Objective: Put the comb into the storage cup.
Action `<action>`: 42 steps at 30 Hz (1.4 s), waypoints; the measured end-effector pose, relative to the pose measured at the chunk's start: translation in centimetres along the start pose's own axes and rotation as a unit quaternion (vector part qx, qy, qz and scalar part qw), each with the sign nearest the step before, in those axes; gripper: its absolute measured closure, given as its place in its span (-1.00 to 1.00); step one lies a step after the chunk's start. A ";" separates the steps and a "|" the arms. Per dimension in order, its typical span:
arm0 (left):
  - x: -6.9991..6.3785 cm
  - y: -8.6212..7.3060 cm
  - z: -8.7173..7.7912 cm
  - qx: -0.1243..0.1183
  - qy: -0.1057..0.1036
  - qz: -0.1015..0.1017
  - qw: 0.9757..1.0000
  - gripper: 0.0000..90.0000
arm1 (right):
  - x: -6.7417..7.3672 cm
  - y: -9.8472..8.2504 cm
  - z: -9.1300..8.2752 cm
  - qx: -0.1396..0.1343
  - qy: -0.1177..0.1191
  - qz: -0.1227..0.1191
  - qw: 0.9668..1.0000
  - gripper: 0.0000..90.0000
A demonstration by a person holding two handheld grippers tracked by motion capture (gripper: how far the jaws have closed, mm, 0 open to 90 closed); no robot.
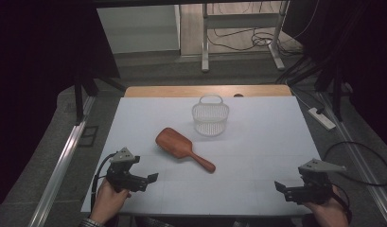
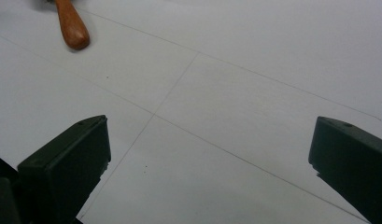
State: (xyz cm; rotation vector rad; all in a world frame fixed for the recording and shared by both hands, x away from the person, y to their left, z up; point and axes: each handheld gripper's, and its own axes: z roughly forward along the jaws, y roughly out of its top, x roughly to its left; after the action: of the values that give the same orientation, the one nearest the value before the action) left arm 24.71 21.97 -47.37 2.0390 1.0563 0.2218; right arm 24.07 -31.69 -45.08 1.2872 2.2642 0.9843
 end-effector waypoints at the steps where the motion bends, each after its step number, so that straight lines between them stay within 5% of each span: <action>1: 0.0 0.4 0.3 0.004 0.000 0.005 1.000 -1.00 | 0.0 0.0 0.0 0.000 0.000 -0.001 1.000 -1.00; 42: 0.0 6.0 5.6 0.044 -0.017 0.031 0.998 -1.00 | 0.1 0.0 0.1 0.005 0.001 -0.005 1.000 -1.00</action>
State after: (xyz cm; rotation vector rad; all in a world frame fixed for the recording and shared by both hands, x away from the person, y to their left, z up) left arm 31.01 16.78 -46.70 2.1483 0.9989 0.1744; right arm 24.10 -31.60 -45.12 1.2776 2.2775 0.9719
